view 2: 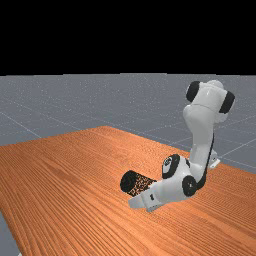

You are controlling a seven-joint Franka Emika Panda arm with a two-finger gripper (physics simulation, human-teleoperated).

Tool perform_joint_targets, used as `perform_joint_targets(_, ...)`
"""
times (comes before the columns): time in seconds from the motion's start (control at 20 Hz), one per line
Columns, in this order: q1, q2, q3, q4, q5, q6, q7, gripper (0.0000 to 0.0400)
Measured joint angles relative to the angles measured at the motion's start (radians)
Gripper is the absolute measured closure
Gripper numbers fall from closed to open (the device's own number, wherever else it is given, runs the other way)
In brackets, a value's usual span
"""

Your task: Rotate the holder till the hole upward

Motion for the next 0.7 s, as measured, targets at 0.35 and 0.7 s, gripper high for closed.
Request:
perform_joint_targets(0.35, -0.034, -0.051, -0.051, -0.12, -0.067, 0.144, 0.056, 0.0)
perform_joint_targets(0.7, -0.062, -0.084, -0.032, -0.148, -0.044, 0.196, 0.029, 0.0359)
